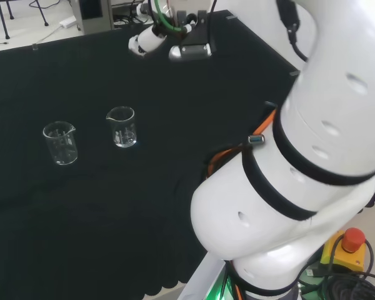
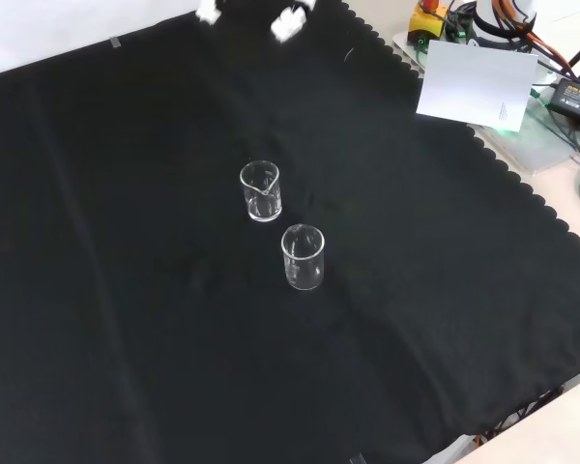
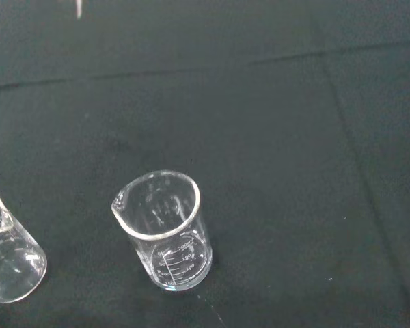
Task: Pick up the beaker on the right.
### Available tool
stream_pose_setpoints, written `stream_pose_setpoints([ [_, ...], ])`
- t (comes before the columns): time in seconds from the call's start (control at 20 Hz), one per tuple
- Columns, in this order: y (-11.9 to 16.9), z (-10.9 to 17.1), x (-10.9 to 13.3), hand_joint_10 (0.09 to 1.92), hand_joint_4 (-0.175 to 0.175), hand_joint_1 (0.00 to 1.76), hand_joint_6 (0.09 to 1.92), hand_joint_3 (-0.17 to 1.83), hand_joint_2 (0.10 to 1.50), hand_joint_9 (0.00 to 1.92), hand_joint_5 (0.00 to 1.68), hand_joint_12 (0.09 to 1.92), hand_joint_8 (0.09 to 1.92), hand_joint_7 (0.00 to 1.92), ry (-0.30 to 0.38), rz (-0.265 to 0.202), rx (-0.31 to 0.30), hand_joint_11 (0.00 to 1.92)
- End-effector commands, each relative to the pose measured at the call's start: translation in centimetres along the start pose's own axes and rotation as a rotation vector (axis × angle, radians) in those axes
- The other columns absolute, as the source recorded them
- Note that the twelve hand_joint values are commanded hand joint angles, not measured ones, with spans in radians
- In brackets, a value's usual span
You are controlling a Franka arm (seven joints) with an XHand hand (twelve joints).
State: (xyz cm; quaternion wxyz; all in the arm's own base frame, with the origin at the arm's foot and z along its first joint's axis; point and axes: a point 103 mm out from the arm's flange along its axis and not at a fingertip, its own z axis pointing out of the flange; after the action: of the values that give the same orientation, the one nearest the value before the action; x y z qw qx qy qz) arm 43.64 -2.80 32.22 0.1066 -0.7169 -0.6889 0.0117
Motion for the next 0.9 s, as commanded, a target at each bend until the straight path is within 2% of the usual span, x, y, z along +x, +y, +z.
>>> stream_pose_setpoints([
  [0.05,5.8,3.6,-0.4,0.71,-0.018,0.63,0.09,0.60,0.71,0.23,0.20,1.10,0.60,0.14,0.059,-0.058,0.013,0.00],
  [0.45,7.0,6.8,-1.6,0.71,-0.023,0.59,0.09,0.57,0.67,0.22,0.18,1.07,0.60,0.13,0.088,-0.071,0.053,0.00],
  [0.9,8.2,10.4,-3.3,0.71,-0.025,0.54,0.09,0.52,0.64,0.21,0.16,1.04,0.60,0.12,0.135,-0.106,0.089,0.00],
])
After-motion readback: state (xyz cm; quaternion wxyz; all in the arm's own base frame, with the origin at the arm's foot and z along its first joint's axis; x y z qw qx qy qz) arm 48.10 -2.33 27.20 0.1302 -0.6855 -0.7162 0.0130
